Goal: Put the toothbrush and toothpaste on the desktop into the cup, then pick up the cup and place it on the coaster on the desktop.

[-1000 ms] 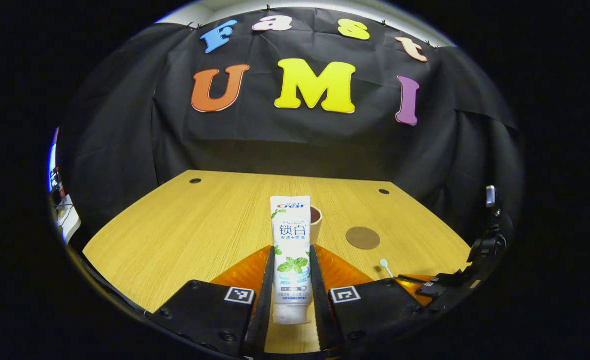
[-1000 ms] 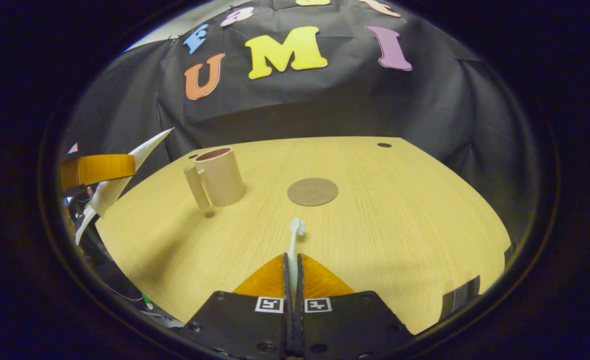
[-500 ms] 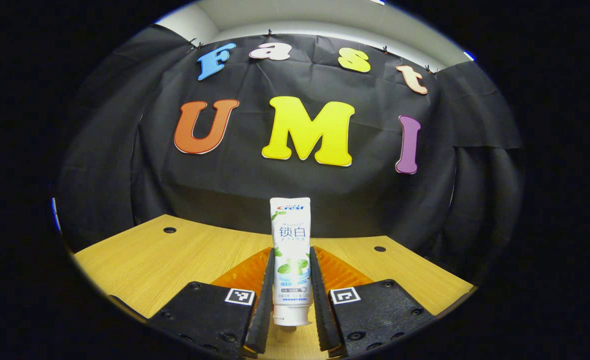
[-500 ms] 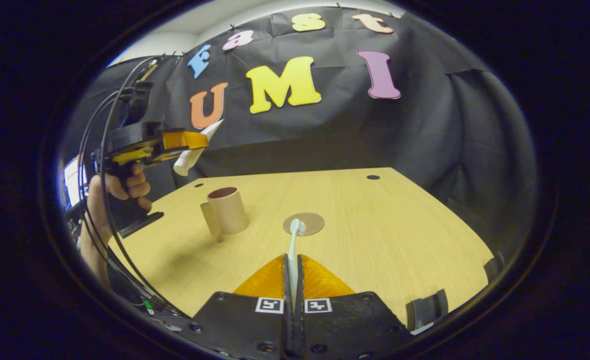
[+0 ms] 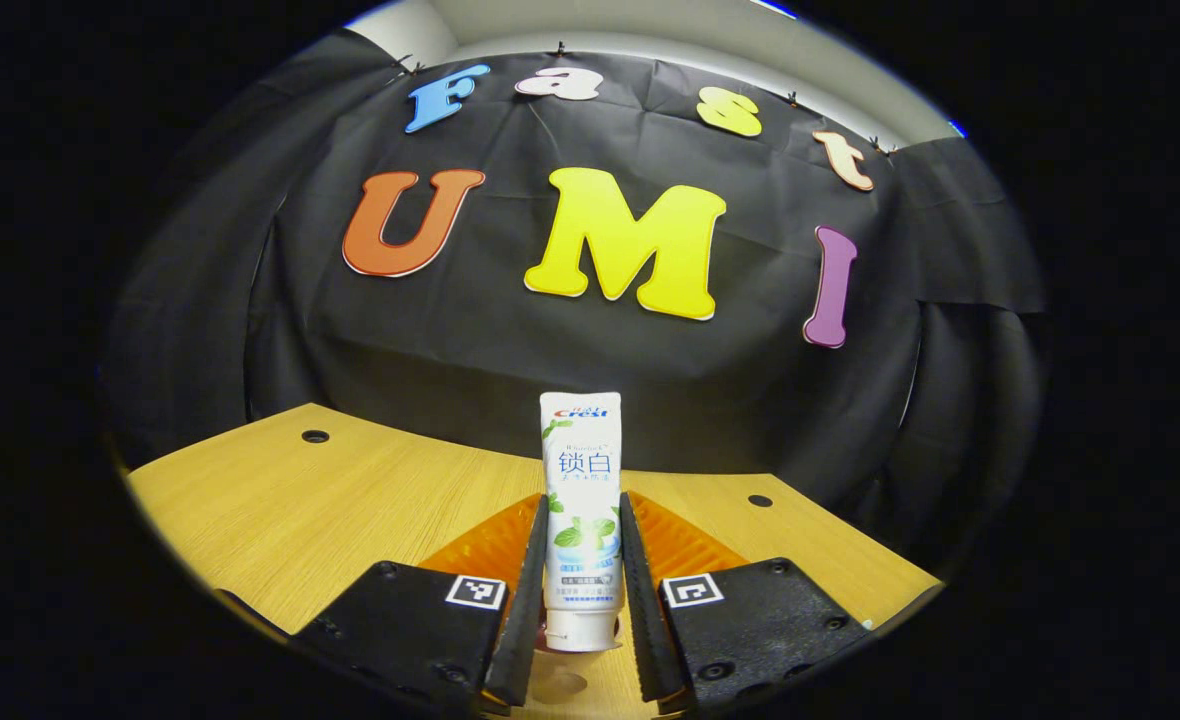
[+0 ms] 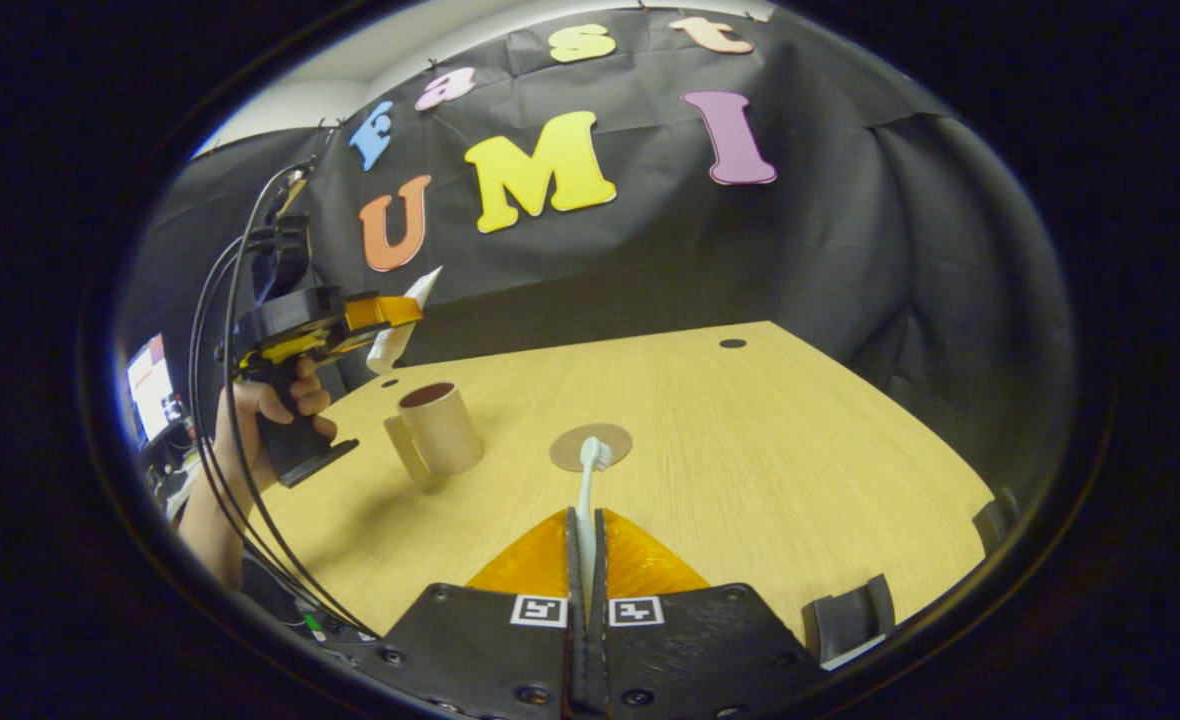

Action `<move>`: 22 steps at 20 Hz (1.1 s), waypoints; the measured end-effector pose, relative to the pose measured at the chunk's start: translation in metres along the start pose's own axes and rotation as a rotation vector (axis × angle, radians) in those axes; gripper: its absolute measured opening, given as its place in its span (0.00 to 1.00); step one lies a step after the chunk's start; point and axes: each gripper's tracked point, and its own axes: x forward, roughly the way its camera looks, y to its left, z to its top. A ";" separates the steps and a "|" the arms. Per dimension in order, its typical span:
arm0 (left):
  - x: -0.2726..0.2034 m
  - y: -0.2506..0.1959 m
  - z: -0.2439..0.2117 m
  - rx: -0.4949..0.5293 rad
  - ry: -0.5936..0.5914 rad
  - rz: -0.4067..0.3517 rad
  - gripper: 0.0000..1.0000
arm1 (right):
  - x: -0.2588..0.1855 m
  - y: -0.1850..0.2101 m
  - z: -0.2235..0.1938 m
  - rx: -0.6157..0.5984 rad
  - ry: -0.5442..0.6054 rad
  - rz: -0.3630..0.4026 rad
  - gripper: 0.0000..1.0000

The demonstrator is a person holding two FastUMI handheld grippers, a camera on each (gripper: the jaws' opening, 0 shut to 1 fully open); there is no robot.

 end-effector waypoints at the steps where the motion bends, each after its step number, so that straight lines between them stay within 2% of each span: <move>1: 0.001 0.001 -0.001 -0.001 0.003 -0.002 0.43 | 0.000 -0.001 0.002 -0.002 -0.005 -0.003 0.00; 16: 0.002 0.008 -0.019 -0.001 0.051 0.012 0.44 | 0.000 0.000 0.005 -0.006 -0.030 -0.016 0.00; 18: 0.002 0.008 -0.022 -0.004 0.062 0.013 0.45 | -0.001 0.000 0.005 -0.008 -0.030 -0.016 0.02; 22: -0.003 0.015 -0.031 -0.015 0.094 0.036 0.48 | -0.001 0.001 0.005 -0.016 -0.032 -0.018 0.00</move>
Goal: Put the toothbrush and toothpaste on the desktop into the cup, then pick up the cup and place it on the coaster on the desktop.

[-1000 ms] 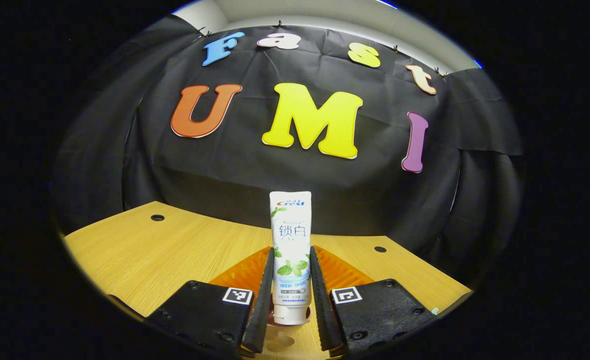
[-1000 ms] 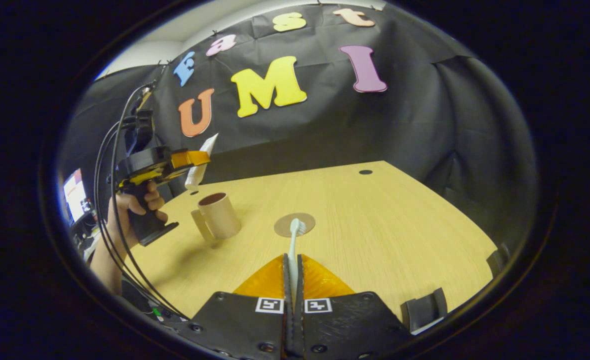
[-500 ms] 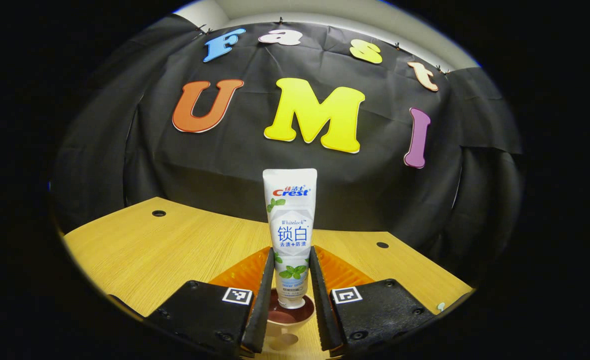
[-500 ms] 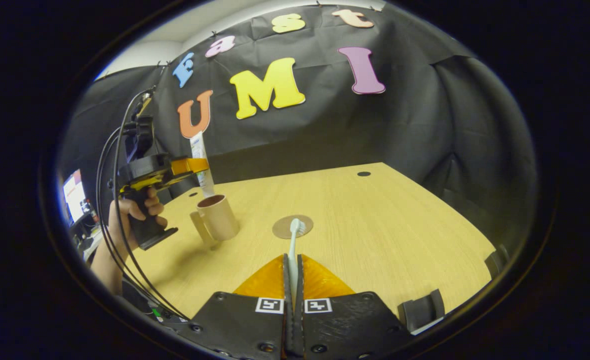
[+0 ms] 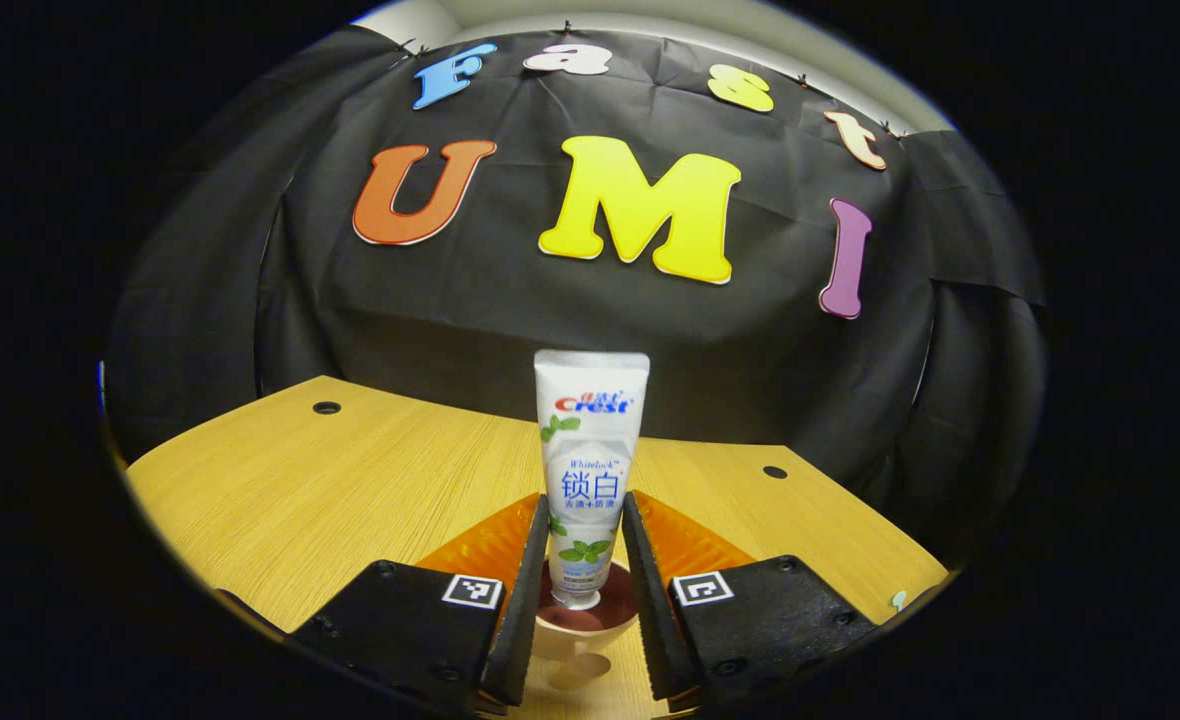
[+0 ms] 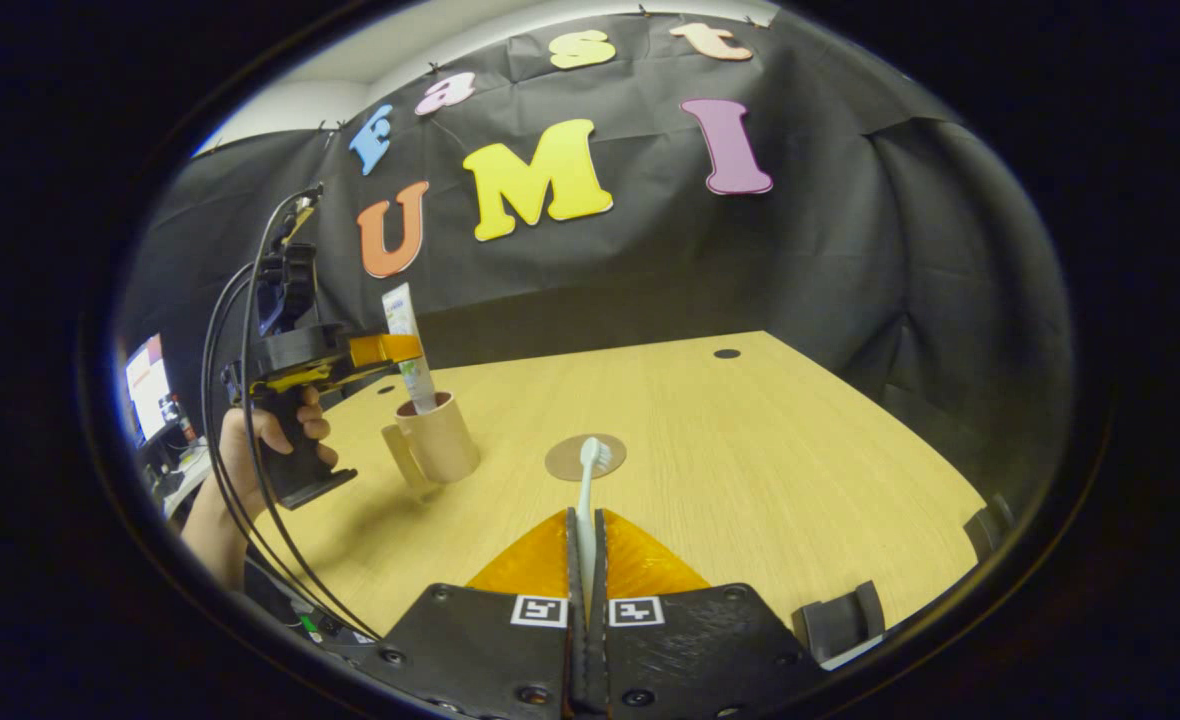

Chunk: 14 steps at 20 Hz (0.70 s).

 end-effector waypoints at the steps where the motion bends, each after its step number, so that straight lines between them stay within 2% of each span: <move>1: -0.003 0.000 0.004 0.001 -0.017 -0.001 0.48 | -0.001 0.000 0.000 -0.002 -0.003 0.003 0.00; 3: -0.007 0.003 0.015 0.037 -0.040 0.017 0.64 | -0.002 0.003 0.004 -0.011 -0.013 0.009 0.00; 4: -0.011 0.007 0.019 0.054 -0.049 0.027 0.81 | -0.001 0.006 0.007 -0.017 -0.020 0.019 0.00; 5: -0.015 0.010 0.026 0.064 -0.071 0.043 0.86 | -0.002 0.011 0.010 -0.024 -0.026 0.028 0.00; 6: -0.019 0.012 0.034 0.071 -0.096 0.053 0.96 | -0.001 0.017 0.015 -0.032 -0.039 0.040 0.00; 11: -0.042 0.022 0.060 0.114 -0.176 0.077 0.98 | 0.013 0.053 0.052 -0.090 -0.125 0.114 0.00; 14: -0.061 0.036 0.061 0.101 -0.185 0.093 0.98 | 0.029 0.096 0.092 -0.125 -0.230 0.196 0.00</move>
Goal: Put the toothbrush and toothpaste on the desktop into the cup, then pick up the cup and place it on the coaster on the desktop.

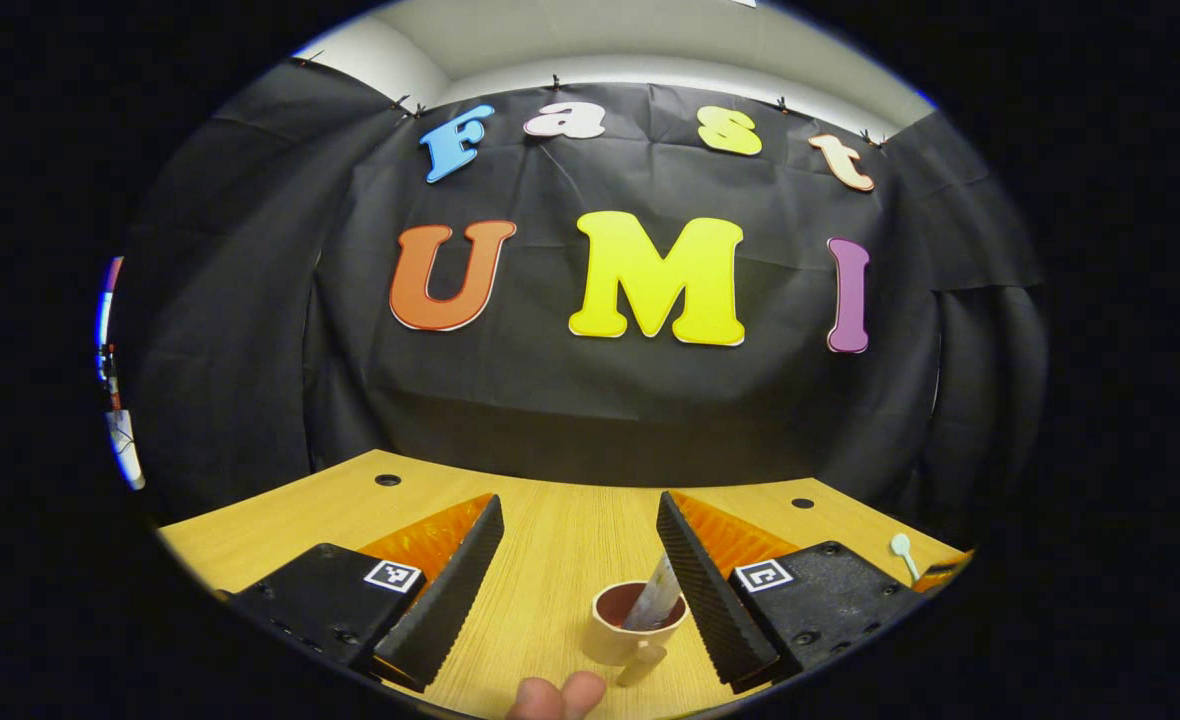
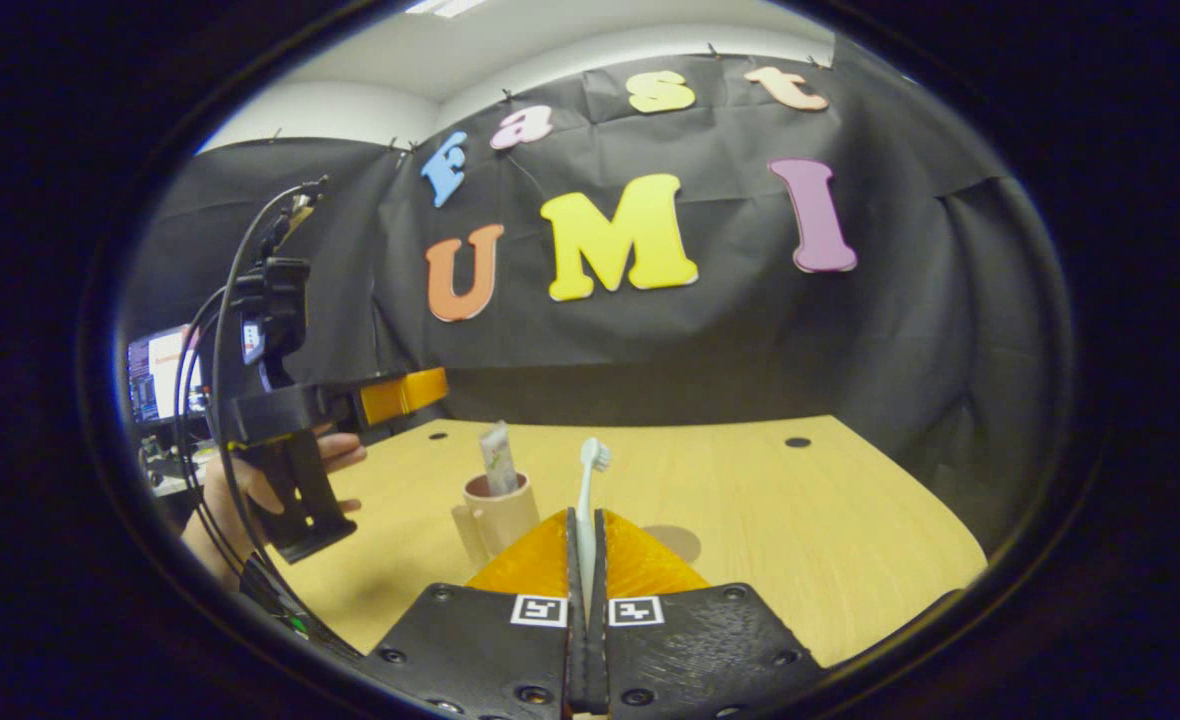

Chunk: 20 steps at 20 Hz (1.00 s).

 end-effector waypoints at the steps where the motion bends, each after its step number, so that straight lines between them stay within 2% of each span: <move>1: -0.006 0.008 -0.002 -0.002 0.003 0.011 0.98 | 0.011 0.011 0.013 -0.007 -0.043 0.026 0.00; 5: -0.029 0.040 -0.017 -0.025 0.049 0.045 0.98 | 0.062 0.064 0.053 0.034 -0.169 0.156 0.00; 9: -0.048 0.070 -0.017 -0.012 0.053 0.098 0.98 | 0.108 0.112 0.065 -0.004 -0.241 0.286 0.01; 10: -0.053 0.079 -0.019 -0.002 0.054 0.113 0.89 | 0.119 0.119 0.066 -0.019 -0.255 0.306 0.00; 11: -0.057 0.086 -0.020 0.009 0.054 0.125 0.98 | 0.131 0.124 0.064 -0.027 -0.262 0.324 0.00; 13: -0.067 0.099 -0.019 0.026 0.051 0.148 0.98 | 0.156 0.126 0.053 -0.007 -0.241 0.339 0.00; 15: -0.071 0.108 -0.020 0.029 0.047 0.160 1.00 | 0.176 0.116 0.046 0.028 -0.216 0.309 0.00; 18: -0.070 0.112 -0.026 0.005 0.055 0.153 0.98 | 0.188 0.112 0.044 0.096 -0.202 0.307 0.00; 20: -0.068 0.110 -0.031 -0.011 0.069 0.145 0.98 | 0.187 0.113 0.042 0.097 -0.199 0.310 0.00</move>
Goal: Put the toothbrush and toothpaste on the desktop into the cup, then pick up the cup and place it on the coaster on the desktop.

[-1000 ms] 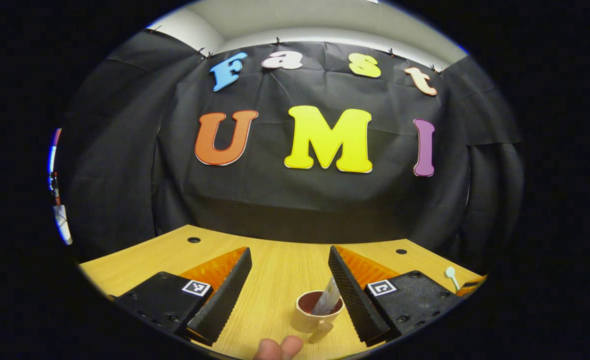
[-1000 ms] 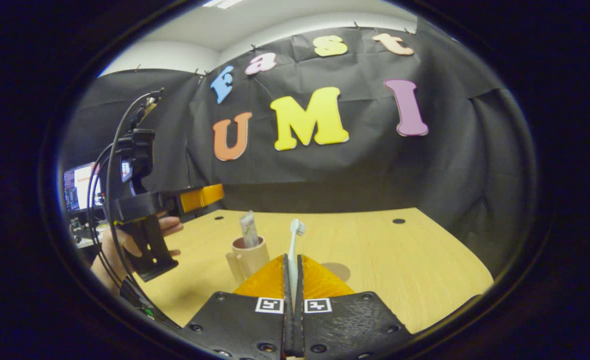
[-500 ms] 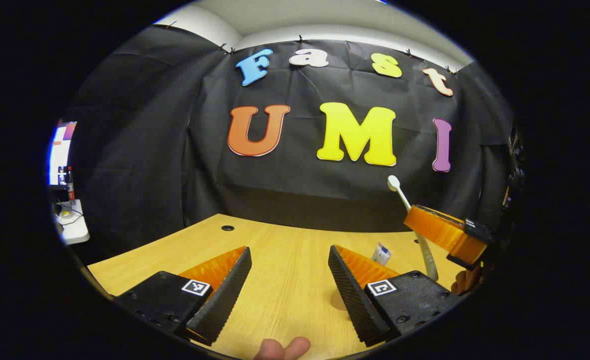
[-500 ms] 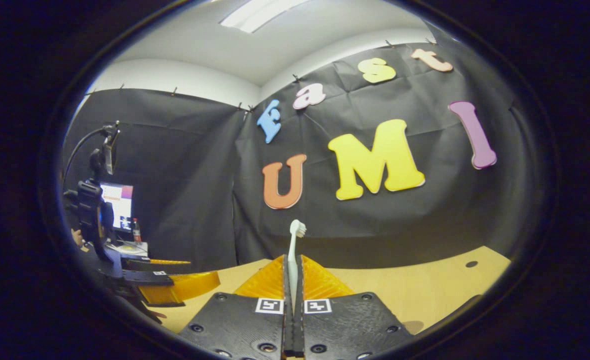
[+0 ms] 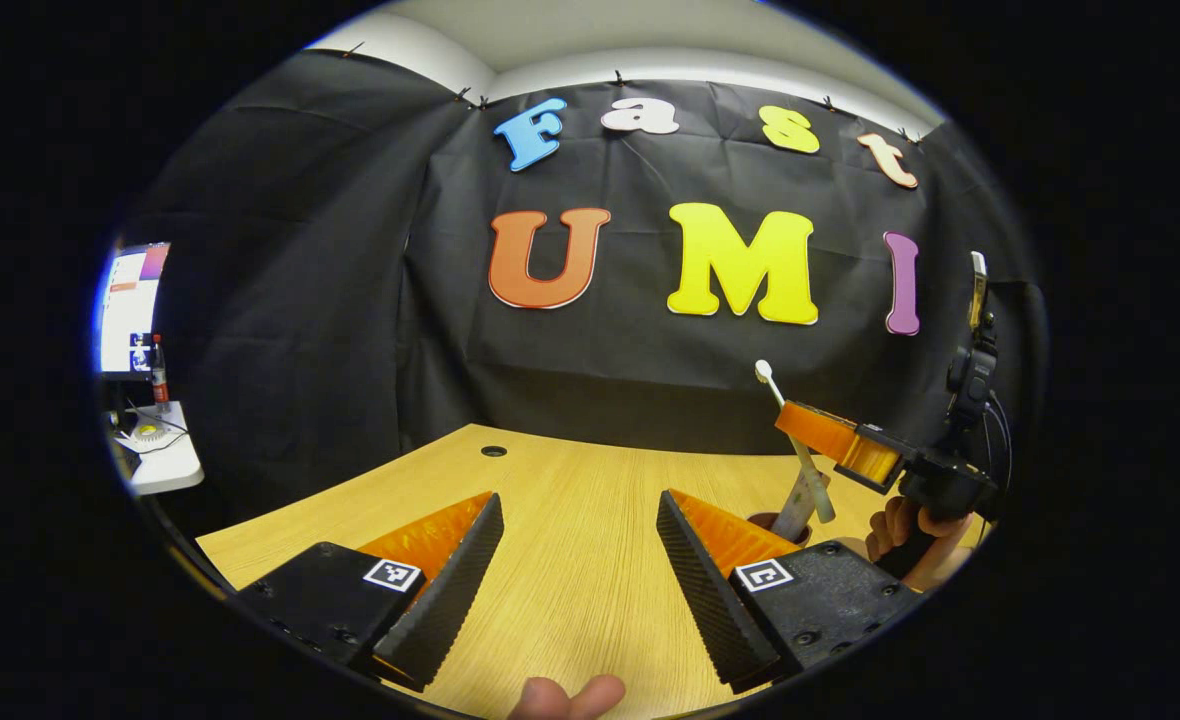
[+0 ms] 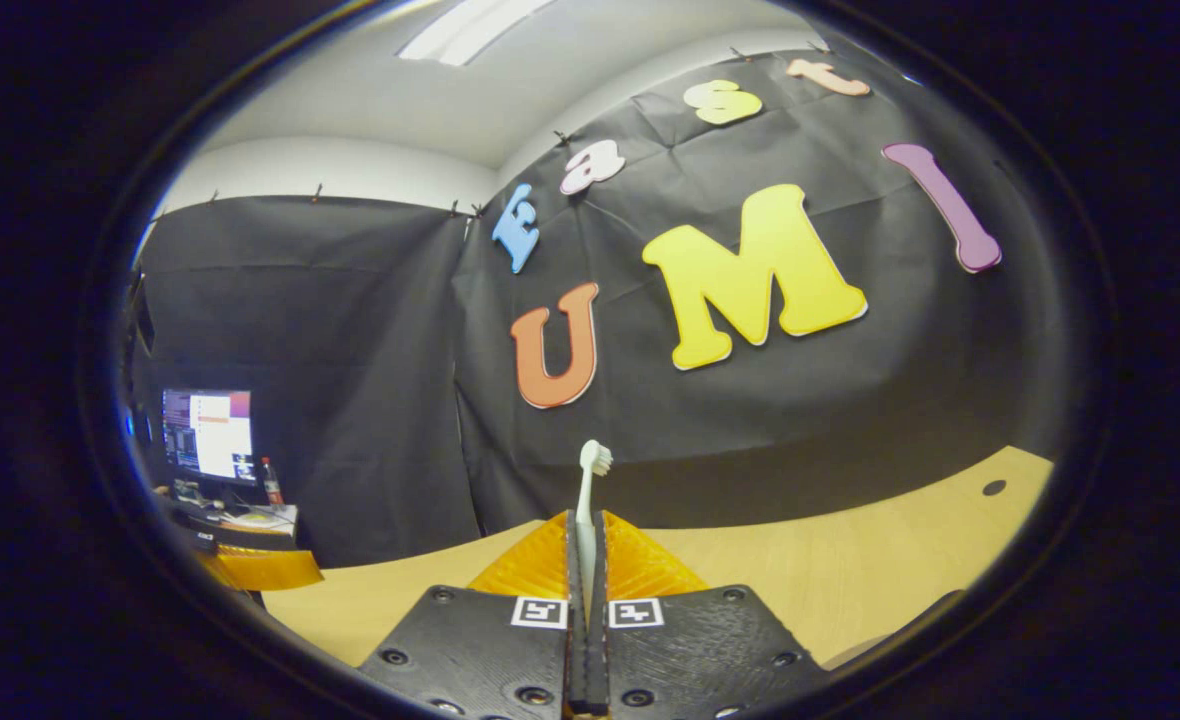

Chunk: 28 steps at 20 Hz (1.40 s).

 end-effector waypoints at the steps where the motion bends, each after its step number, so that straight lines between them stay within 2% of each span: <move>1: -0.001 -0.002 -0.003 -0.009 0.006 -0.007 0.98 | 0.002 0.002 -0.001 -0.012 0.000 0.004 0.02; 7: 0.000 -0.004 -0.004 -0.005 0.006 -0.015 0.98 | 0.003 0.011 -0.007 -0.063 0.006 0.032 0.02; 8: -0.001 -0.003 -0.004 -0.007 0.005 -0.013 0.98 | 0.002 0.011 -0.008 -0.069 0.008 0.031 0.06; 11: -0.002 0.000 -0.005 -0.016 0.010 -0.009 0.98 | 0.000 0.013 -0.009 -0.064 0.012 0.036 0.07; 18: -0.008 -0.001 -0.004 -0.010 -0.001 -0.014 0.98 | 0.006 0.000 -0.015 -0.104 0.008 0.000 0.06; 28: -0.009 -0.002 -0.005 -0.016 0.000 -0.016 0.98 | -0.007 0.007 -0.014 -0.195 -0.027 0.006 0.08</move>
